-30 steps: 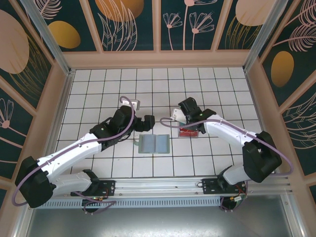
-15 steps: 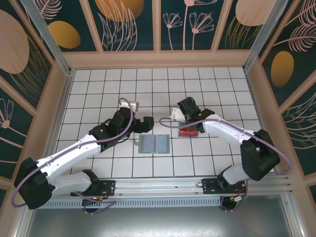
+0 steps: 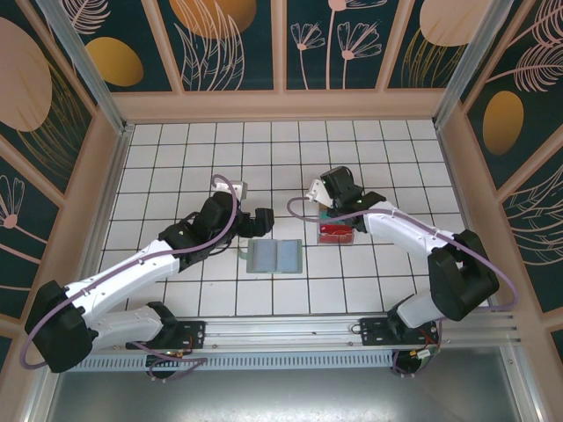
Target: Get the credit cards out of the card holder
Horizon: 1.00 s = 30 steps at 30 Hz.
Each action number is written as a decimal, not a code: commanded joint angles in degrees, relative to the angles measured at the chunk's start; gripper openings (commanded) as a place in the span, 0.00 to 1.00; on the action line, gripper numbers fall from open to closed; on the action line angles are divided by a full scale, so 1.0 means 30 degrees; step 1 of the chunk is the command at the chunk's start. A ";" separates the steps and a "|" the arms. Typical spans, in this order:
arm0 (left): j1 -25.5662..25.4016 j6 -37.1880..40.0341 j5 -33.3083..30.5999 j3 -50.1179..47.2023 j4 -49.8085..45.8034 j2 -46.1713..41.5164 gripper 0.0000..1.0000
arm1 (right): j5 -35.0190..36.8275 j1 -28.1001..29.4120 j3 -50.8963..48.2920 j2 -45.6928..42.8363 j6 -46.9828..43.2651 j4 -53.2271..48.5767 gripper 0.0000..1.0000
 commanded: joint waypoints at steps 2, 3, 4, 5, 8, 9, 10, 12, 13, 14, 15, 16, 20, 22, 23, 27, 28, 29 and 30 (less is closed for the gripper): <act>0.0049 -0.0292 0.0092 -0.0187 -0.0007 -0.0225 0.98 | -0.2069 -0.0061 0.0699 -0.0775 0.1267 -0.1861 0.50; 0.0053 -0.0347 0.0121 -0.0216 -0.0010 -0.0225 0.99 | -0.2518 -0.0067 0.0735 -0.0908 0.1432 -0.2416 0.51; 0.0060 -0.0409 0.0150 -0.0286 0.0042 -0.0239 0.99 | -0.2961 -0.0061 0.0709 -0.0950 0.1459 -0.2927 0.53; 0.0053 -0.0417 0.0230 -0.0330 0.0065 -0.0254 0.99 | -0.3192 0.0052 0.0595 -0.0956 0.1398 -0.3199 0.53; 0.0049 -0.0451 0.0239 -0.0335 0.0080 -0.0247 0.99 | -0.2723 0.0508 0.0071 -0.0655 0.1460 -0.3035 0.55; 0.0048 -0.0410 0.0239 -0.0334 0.0071 -0.0253 0.99 | -0.2286 0.0525 0.0032 -0.0422 0.1697 -0.2699 0.56; 0.0049 -0.0388 0.0239 -0.0310 0.0074 -0.0283 0.99 | -0.1728 0.0525 0.0049 -0.0183 0.1875 -0.2375 0.56; 0.0058 -0.0380 0.0217 -0.0319 0.0079 -0.0313 0.98 | -0.1217 0.0525 0.0082 0.0199 0.1923 -0.2031 0.56; 0.0050 -0.0380 0.0187 -0.0334 0.0037 -0.0334 0.99 | -0.0970 0.0511 0.0076 0.0329 0.1951 -0.1731 0.56; 0.0060 -0.0358 0.0157 -0.0335 0.0007 -0.0340 0.99 | -0.0765 0.0524 0.0112 0.0448 0.2017 -0.1447 0.56; 0.0053 -0.0351 0.0123 -0.0338 -0.0048 -0.0357 0.99 | -0.0490 0.0497 0.0170 0.0597 0.2038 -0.1138 0.56; 0.0050 -0.0366 0.0070 -0.0342 -0.0081 -0.0371 0.99 | -0.0263 0.0414 0.0249 0.0713 0.2091 -0.0889 0.56; 0.0056 -0.0381 0.0004 -0.0403 -0.0037 -0.0514 0.99 | 0.0227 0.0322 0.0420 0.1178 0.2125 -0.0314 0.56; 0.0064 -0.0380 -0.0025 -0.0422 -0.0048 -0.0489 0.99 | 0.0630 0.0234 0.0529 0.1473 0.2212 0.0103 0.56; 0.0048 -0.0380 -0.0029 -0.0430 -0.0037 -0.0490 0.99 | 0.0805 0.0153 0.0580 0.1608 0.2274 0.0310 0.56; 0.0058 -0.0351 -0.0021 -0.0422 -0.0041 -0.0490 0.99 | 0.1329 -0.0149 0.1089 0.1853 0.2693 0.0761 0.56; 0.0066 -0.0324 -0.0014 -0.0410 -0.0037 -0.0474 0.99 | 0.1234 -0.0184 0.1193 0.1838 0.2777 0.0715 0.56; 0.0068 -0.0322 0.0004 -0.0420 -0.0034 -0.0464 0.99 | 0.1068 -0.0174 0.1282 0.1767 0.2875 0.0560 0.56; 0.0045 -0.0322 0.0004 -0.0422 -0.0009 -0.0459 0.99 | 0.0757 -0.0158 0.1385 0.1683 0.3015 0.0286 0.56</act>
